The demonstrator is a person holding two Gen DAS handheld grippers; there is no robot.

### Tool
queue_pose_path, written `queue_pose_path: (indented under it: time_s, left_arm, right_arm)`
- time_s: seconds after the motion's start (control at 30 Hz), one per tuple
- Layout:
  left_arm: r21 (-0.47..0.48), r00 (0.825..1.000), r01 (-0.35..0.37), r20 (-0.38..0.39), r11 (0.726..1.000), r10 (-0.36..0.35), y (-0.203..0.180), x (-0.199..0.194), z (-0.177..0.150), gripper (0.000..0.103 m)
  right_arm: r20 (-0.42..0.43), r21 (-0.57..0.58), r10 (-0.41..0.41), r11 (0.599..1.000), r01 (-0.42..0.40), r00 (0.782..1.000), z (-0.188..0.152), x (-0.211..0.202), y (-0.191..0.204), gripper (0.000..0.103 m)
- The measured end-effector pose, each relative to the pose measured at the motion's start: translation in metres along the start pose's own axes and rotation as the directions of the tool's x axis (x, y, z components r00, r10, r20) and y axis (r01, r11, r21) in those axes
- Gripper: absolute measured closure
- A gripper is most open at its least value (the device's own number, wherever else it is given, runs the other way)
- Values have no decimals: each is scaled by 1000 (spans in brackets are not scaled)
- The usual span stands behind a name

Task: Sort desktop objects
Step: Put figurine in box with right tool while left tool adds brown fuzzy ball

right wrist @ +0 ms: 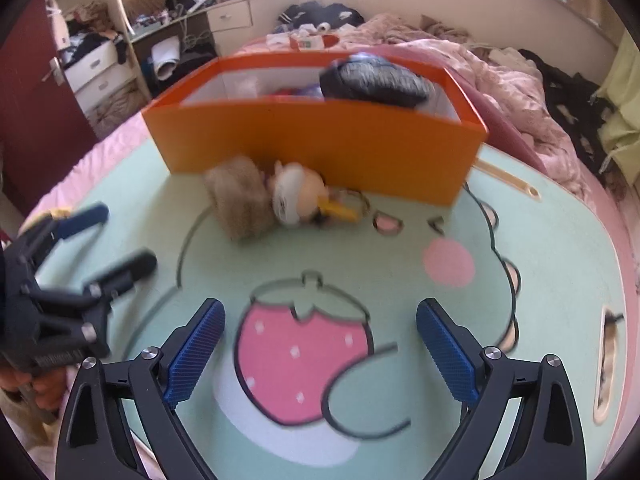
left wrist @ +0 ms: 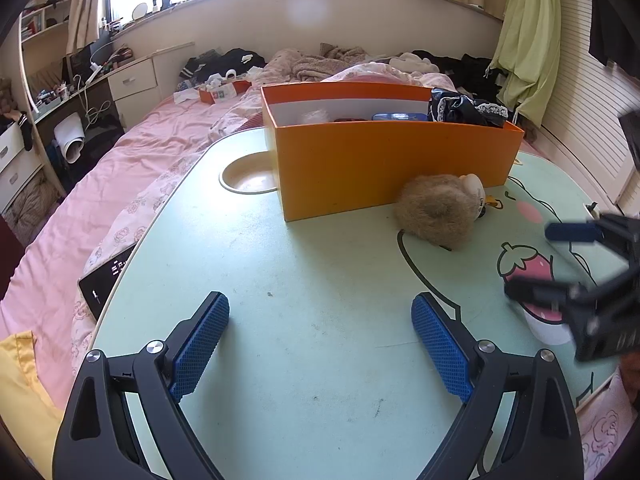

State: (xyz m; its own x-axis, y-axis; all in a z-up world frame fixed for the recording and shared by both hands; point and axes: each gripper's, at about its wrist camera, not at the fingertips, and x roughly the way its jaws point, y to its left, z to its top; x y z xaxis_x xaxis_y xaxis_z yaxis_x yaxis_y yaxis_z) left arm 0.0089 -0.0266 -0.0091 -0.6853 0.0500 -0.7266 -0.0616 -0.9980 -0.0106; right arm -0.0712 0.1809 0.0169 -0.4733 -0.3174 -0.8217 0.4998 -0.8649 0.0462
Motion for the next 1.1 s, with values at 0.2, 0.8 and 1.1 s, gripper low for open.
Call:
queue_pose_path:
  time_s: [0.2, 0.8, 1.1]
  left_arm:
    - [-1, 1000, -1, 0, 1000, 1, -1, 0, 0, 10]
    - [-3, 999, 38, 9, 999, -38, 0, -1, 2, 10]
    - [-19, 991, 128, -37, 992, -128, -23, -1, 45, 11]
  right_arm:
    - [102, 11, -62, 998, 61, 993, 39, -8, -4, 8]
    - [36, -36, 70, 997, -69, 997, 42, 28, 20, 66]
    - [178, 52, 132, 988, -143, 975, 34, -33, 0, 66]
